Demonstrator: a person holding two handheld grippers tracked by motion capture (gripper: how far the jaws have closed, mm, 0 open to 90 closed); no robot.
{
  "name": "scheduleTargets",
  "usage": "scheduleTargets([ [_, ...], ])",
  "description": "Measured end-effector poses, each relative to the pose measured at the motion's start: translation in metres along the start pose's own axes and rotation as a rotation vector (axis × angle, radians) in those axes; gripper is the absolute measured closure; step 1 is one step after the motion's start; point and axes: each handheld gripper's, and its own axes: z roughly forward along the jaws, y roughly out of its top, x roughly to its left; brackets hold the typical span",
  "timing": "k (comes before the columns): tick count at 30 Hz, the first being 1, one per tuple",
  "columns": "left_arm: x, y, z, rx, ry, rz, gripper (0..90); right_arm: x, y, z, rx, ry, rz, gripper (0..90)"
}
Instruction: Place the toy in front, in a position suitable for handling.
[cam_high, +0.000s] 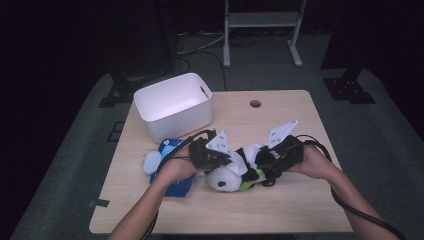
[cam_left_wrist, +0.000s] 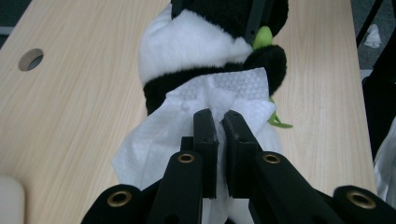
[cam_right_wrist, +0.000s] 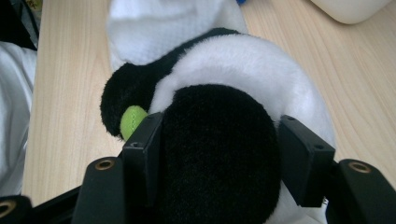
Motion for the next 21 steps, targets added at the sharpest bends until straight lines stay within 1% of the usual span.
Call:
scheduleTargets([
  [2,-0.001,-0.003,-0.004,0.009,0.003,-0.005,84.6,-0.001,0.0,0.0,-0.002,0.001,0.004,37.6],
  [4,-0.001,-0.009,-0.007,0.028,0.006,-0.008,84.6,-0.001,0.0,0.0,-0.004,-0.001,0.014,37.5],
  [5,0.0,-0.011,-0.007,0.033,0.016,-0.009,84.5,0.0,0.0,0.0,-0.003,-0.002,0.015,37.5],
  [6,0.001,-0.014,-0.008,0.027,0.018,-0.02,84.5,0.0,0.0,0.0,-0.004,-0.002,0.014,37.5],
  [8,0.001,-0.015,-0.005,0.014,0.005,-0.03,84.5,0.0,0.001,0.001,-0.005,-0.003,0.019,37.5],
  [10,0.0,-0.014,0.002,0.012,-0.004,-0.025,84.5,0.001,0.001,0.001,-0.008,-0.001,0.022,37.4],
  [14,-0.001,-0.002,0.014,-0.02,-0.035,-0.022,84.6,0.001,0.0,0.002,-0.017,0.005,0.03,37.3],
  [19,-0.004,0.017,0.031,-0.014,-0.048,0.016,84.5,0.003,0.0,0.003,-0.025,0.01,0.037,37.1],
  [21,-0.004,0.023,0.036,-0.024,-0.055,0.022,84.6,0.003,0.0,0.003,-0.029,0.013,0.035,37.0],
])
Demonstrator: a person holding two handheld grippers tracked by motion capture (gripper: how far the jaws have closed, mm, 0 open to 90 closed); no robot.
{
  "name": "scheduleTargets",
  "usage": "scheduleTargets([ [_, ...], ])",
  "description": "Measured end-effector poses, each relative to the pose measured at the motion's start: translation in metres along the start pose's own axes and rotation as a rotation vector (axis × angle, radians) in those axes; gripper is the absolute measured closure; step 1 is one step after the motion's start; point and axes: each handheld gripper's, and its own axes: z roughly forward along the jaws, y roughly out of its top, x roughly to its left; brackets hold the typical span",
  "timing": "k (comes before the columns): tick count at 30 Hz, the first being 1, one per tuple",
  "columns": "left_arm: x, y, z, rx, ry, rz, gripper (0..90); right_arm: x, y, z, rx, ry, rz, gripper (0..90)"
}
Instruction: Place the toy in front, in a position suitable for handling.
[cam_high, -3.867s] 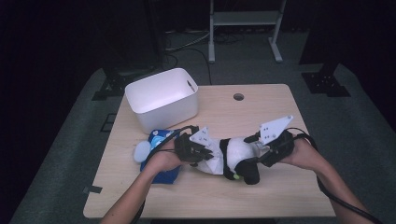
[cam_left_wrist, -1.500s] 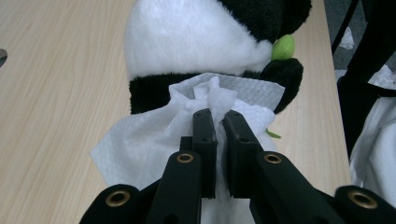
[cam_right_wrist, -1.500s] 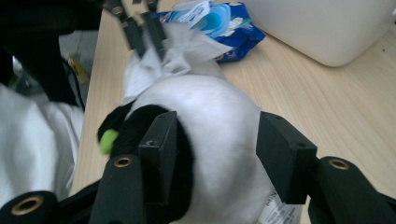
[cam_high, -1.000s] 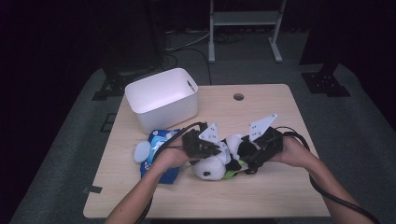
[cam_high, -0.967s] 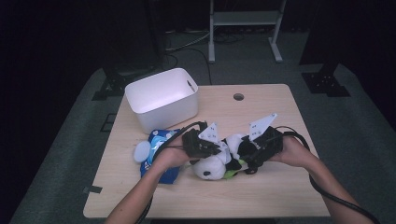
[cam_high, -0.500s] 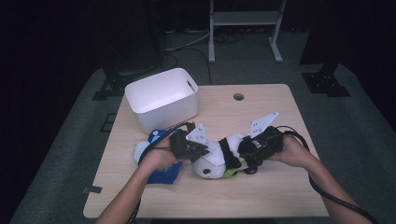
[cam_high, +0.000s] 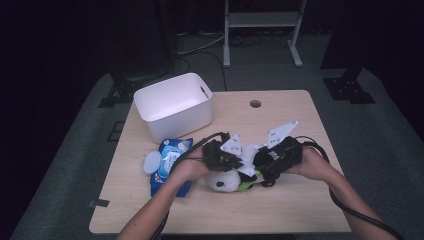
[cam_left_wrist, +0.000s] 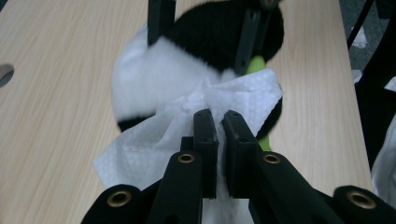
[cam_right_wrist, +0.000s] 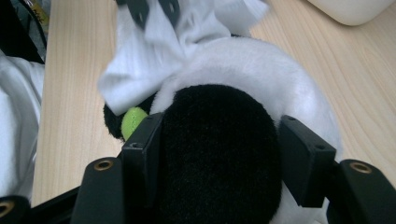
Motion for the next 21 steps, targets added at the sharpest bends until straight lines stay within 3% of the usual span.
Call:
scheduleTargets([
  [5,-0.001,0.02,0.005,-0.045,-0.013,0.021,84.6,0.0,-0.002,0.0,-0.014,0.008,0.005,36.3],
  [10,0.001,0.031,0.013,-0.016,-0.002,0.04,84.6,0.002,-0.002,0.0,-0.014,0.001,-0.001,34.9],
  [16,0.001,0.024,0.012,0.004,-0.005,0.035,84.7,0.002,-0.003,0.0,-0.014,-0.01,-0.003,34.4],
  [21,-0.001,0.006,0.004,0.068,0.018,0.03,84.6,0.0,-0.005,0.0,-0.024,-0.008,0.017,34.3],
])
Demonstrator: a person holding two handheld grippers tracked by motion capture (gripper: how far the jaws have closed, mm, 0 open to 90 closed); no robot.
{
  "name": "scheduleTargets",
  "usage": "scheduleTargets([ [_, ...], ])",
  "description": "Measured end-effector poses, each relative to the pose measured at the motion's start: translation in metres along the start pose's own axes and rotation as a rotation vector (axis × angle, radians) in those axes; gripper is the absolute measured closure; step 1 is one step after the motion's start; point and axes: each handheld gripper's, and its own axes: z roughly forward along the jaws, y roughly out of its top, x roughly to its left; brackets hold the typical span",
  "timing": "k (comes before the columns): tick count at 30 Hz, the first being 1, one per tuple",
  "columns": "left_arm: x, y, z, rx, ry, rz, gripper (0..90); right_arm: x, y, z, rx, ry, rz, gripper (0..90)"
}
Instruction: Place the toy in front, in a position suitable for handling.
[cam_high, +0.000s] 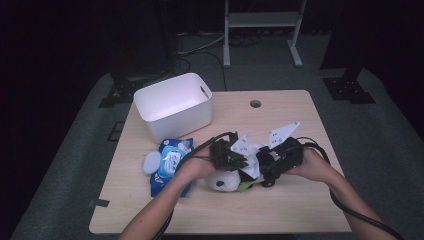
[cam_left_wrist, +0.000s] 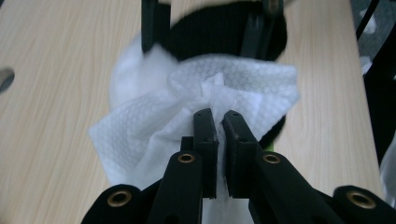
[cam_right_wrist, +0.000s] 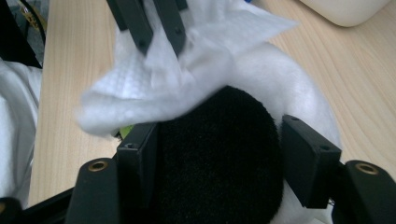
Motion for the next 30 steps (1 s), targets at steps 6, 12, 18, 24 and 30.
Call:
scheduleTargets([
  [6,-0.003,-0.021,-0.015,-0.018,0.006,-0.037,84.6,-0.003,0.001,0.001,-0.001,0.003,0.008,34.3],
  [12,-0.006,-0.031,-0.032,-0.006,0.028,-0.043,84.5,-0.006,0.0,0.0,0.0,0.001,0.029,34.1],
  [18,-0.004,-0.047,-0.042,0.018,0.045,-0.069,84.5,-0.01,0.001,0.0,-0.001,-0.003,0.037,33.6],
  [24,-0.001,-0.052,-0.037,0.015,0.041,-0.091,84.6,-0.008,0.004,-0.002,-0.01,-0.024,0.025,28.9],
  [30,0.004,-0.055,-0.036,0.011,0.041,-0.105,84.6,-0.008,0.005,-0.012,-0.014,-0.043,-0.019,26.3],
])
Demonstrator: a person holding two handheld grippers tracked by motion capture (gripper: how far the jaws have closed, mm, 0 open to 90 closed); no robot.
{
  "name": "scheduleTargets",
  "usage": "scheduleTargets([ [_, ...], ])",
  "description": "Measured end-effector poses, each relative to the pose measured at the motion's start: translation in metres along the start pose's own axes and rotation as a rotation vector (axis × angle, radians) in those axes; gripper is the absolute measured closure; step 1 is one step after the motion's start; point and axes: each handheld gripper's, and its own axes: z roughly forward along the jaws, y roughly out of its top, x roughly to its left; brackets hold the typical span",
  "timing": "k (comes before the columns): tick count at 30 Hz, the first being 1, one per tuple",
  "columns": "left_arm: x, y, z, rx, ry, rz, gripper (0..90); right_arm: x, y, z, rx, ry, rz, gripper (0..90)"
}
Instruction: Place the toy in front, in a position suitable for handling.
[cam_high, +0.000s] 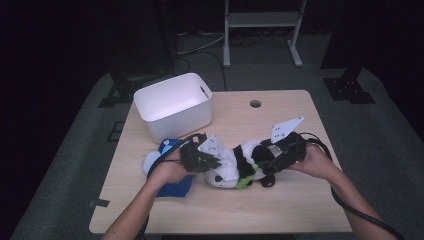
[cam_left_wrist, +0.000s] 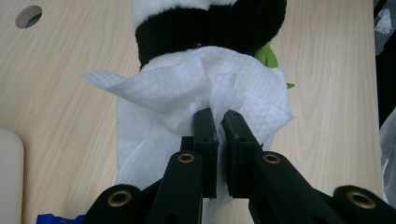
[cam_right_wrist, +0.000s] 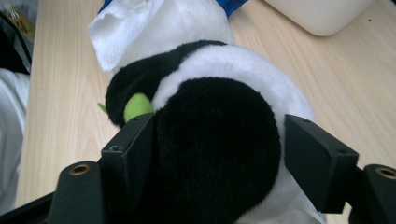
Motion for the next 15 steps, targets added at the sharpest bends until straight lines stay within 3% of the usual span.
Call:
scheduleTargets([
  [8,-0.002,0.005,0.0,-0.005,0.005,0.013,84.7,-0.003,-0.002,-0.004,0.046,0.0,0.009,26.1],
  [12,-0.002,0.009,0.0,-0.008,-0.001,0.019,84.6,-0.005,-0.004,-0.006,0.064,0.012,0.039,26.4],
  [15,-0.003,0.019,0.003,-0.042,-0.018,0.024,84.6,-0.004,-0.005,-0.002,0.067,0.017,0.07,26.5],
])
